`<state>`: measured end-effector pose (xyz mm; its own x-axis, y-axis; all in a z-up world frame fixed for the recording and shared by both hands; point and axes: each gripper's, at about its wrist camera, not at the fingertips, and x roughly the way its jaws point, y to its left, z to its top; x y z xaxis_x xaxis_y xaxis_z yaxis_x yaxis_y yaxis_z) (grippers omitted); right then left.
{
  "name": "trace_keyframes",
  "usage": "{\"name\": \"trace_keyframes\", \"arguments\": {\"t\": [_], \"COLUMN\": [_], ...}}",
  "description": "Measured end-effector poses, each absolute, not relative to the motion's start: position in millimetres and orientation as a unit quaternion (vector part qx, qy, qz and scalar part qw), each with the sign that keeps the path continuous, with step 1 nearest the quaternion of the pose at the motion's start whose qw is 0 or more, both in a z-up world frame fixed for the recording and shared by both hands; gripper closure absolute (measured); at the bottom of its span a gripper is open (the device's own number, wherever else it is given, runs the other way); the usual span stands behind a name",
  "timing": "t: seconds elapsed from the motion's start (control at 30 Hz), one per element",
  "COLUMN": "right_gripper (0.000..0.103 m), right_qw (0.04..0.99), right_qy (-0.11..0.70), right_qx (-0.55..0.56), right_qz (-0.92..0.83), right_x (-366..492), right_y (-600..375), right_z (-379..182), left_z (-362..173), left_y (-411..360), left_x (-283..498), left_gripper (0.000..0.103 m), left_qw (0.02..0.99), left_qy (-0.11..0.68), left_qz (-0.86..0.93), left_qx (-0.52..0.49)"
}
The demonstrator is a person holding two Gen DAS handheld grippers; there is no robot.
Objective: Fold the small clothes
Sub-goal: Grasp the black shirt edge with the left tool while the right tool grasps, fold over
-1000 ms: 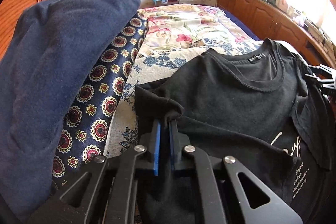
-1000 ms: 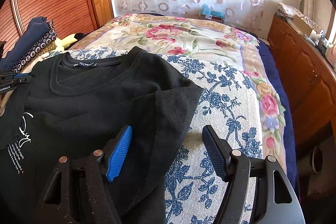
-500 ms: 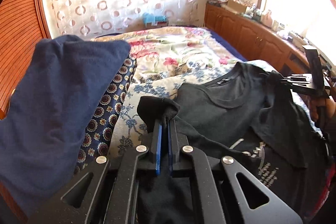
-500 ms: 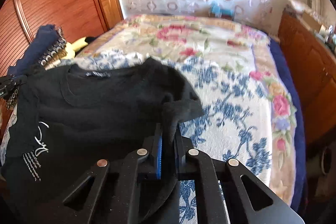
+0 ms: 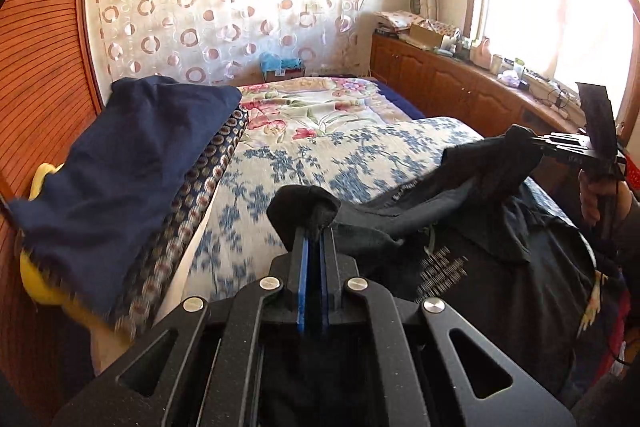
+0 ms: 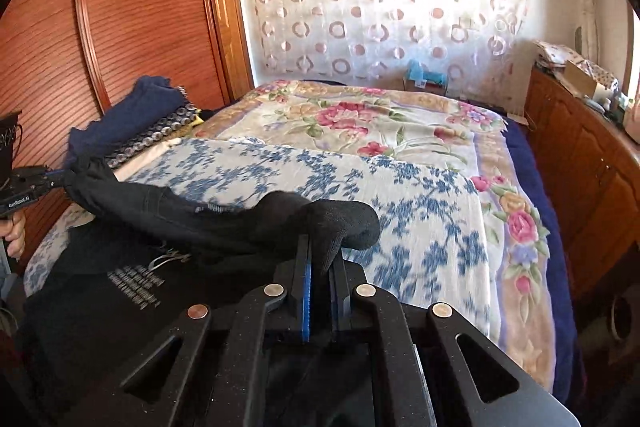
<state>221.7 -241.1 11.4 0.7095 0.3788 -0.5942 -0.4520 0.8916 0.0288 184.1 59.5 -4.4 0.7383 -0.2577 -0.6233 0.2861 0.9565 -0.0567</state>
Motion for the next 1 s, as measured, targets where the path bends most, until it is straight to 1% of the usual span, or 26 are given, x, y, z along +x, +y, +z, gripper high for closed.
{"name": "trace_keyframes", "arguments": {"t": [0.1,0.3,0.43,0.8,1.0], "right_gripper": [0.097,0.097,0.097,0.097,0.097], "right_qw": [0.925,0.925,0.921,0.914,0.912], "right_qy": [0.295,0.284,0.290,0.319,0.331], "right_qx": [-0.048,-0.042,-0.065,-0.061,-0.071], "right_qz": [0.234,0.249,0.252,0.243,0.233], "right_x": [191,121,84,31,15], "right_y": [-249,-264,-271,-294,-293], "right_z": [15,15,16,30,45], "left_z": [0,-7,-7,-25,-10], "left_y": [60,66,71,72,70], "left_x": [150,89,58,5,-27], "left_gripper": [0.098,0.098,0.098,0.098,0.098], "left_qw": [0.936,0.936,0.937,0.934,0.934], "left_qy": [0.321,0.321,0.318,0.315,0.314], "left_qz": [-0.142,-0.143,-0.144,-0.159,-0.167], "left_qx": [0.025,0.000,-0.008,-0.052,-0.031]}}
